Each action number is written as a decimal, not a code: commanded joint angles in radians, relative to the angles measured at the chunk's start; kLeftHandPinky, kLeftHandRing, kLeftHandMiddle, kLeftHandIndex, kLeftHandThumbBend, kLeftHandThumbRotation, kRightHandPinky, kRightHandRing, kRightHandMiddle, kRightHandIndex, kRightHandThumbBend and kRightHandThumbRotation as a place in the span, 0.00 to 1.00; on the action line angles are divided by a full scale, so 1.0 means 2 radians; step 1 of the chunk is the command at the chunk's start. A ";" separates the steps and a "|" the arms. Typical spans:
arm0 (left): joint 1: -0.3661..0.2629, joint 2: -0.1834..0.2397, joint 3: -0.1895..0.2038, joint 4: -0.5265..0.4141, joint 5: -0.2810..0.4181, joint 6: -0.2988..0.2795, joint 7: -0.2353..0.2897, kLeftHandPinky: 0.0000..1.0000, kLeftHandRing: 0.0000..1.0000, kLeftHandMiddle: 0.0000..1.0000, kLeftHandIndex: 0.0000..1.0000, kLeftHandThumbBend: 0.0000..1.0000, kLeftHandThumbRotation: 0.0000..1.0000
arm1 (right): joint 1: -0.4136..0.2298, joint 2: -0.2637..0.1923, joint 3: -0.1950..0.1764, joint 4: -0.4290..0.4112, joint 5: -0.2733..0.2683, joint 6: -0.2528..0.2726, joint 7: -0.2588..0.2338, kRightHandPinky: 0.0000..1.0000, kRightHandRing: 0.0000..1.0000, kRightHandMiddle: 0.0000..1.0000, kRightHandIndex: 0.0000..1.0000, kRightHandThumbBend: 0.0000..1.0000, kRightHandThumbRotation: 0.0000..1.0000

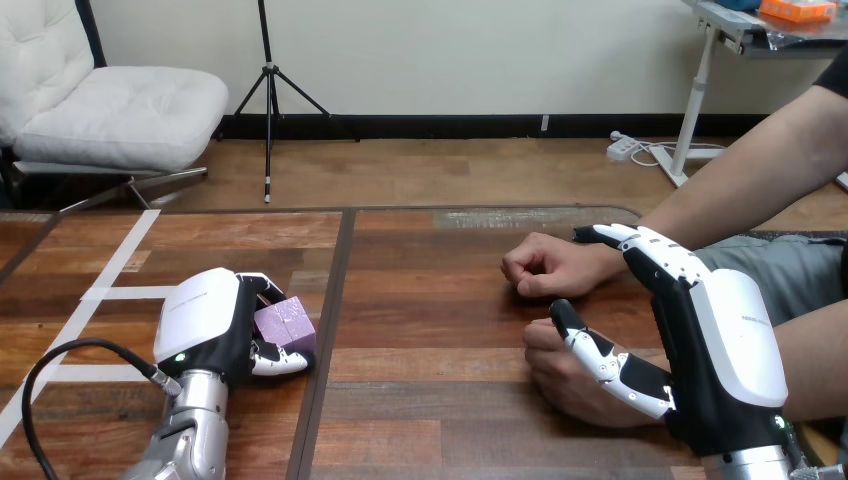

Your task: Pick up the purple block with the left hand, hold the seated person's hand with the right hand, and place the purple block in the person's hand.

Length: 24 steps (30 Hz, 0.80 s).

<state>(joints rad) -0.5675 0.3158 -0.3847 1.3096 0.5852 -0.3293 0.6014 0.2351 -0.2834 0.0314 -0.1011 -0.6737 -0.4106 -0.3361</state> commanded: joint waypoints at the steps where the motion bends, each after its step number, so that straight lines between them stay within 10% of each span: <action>1: 0.005 -0.019 -0.008 0.006 0.005 -0.005 -0.010 0.40 0.46 0.52 0.49 0.55 0.00 | -0.014 -0.010 -0.009 -0.021 0.000 0.002 0.001 0.84 0.84 0.80 0.76 0.44 0.50; 24: 0.008 -0.021 -0.006 0.005 0.005 -0.020 0.001 0.40 0.46 0.51 0.50 0.55 0.00 | -0.015 -0.013 -0.010 -0.020 -0.002 0.002 0.001 0.84 0.84 0.81 0.76 0.44 0.49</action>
<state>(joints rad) -0.5604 0.3139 -0.3811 1.3096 0.5856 -0.3450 0.6130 0.2351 -0.2861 0.0314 -0.1011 -0.6739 -0.4091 -0.3356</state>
